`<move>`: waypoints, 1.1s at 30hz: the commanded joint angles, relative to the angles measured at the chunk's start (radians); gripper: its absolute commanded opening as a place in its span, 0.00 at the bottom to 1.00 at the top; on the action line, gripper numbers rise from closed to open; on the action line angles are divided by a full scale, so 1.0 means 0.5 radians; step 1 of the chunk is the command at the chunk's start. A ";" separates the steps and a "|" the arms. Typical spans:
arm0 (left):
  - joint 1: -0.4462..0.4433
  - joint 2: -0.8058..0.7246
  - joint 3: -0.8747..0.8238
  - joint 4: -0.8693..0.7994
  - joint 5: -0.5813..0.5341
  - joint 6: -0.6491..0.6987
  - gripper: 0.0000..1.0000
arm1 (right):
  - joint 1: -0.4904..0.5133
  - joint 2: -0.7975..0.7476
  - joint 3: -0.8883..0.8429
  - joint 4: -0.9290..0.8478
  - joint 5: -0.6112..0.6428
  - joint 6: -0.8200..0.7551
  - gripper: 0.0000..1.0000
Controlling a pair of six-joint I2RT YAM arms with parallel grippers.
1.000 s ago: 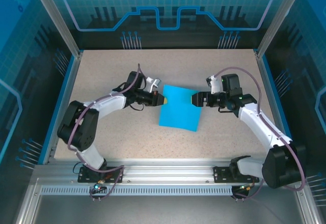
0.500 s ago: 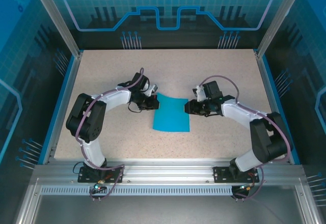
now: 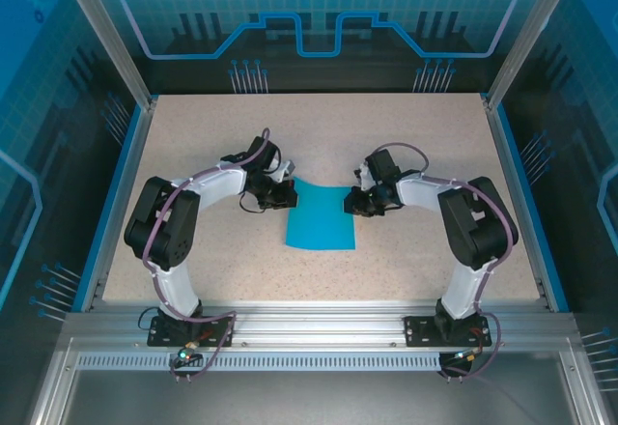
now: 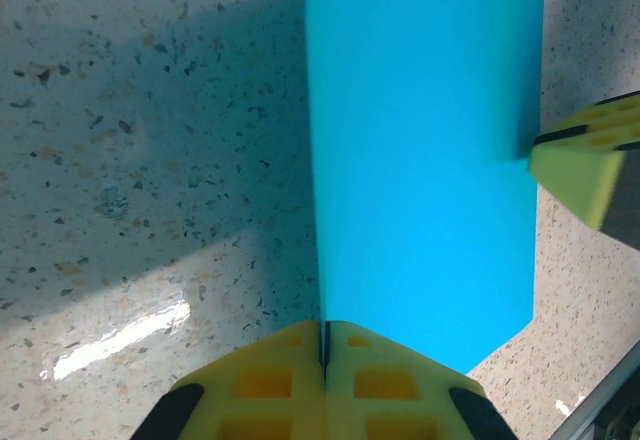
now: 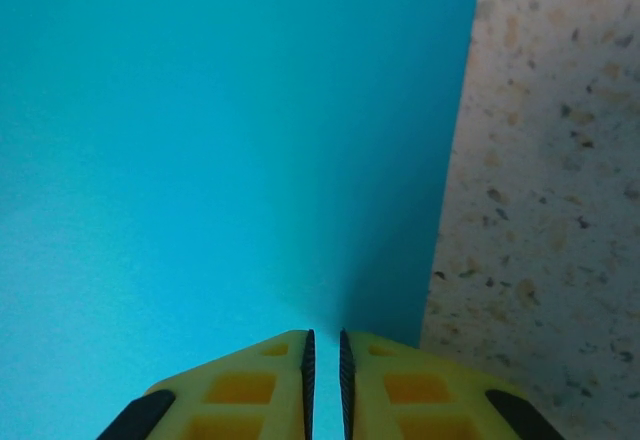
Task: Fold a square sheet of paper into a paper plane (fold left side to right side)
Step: First fold in half a square sheet of paper at the center of the table.
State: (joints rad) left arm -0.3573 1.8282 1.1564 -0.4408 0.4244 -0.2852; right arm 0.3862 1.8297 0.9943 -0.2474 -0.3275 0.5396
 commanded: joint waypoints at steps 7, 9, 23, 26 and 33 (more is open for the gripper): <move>0.007 -0.029 0.053 0.124 0.414 -0.168 0.35 | 0.049 0.085 -0.012 -0.117 0.085 0.019 0.19; 0.003 -0.021 0.052 0.199 0.507 -0.227 0.42 | 0.047 0.080 -0.030 -0.101 0.085 0.022 0.19; -0.126 0.252 0.222 0.422 0.705 -0.422 0.54 | 0.044 -0.027 -0.083 0.083 -0.029 0.058 0.23; -0.138 0.295 0.247 0.450 0.710 -0.445 0.49 | 0.030 -0.090 -0.094 0.096 -0.027 0.065 0.26; -0.141 0.312 0.239 0.424 0.654 -0.424 0.22 | -0.065 -0.357 -0.195 0.154 -0.094 0.092 0.36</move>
State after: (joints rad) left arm -0.4229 1.9762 1.2552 -0.2268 0.7418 -0.4980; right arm 0.3817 1.7199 0.9154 -0.1921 -0.3481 0.5758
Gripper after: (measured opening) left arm 0.233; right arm 0.346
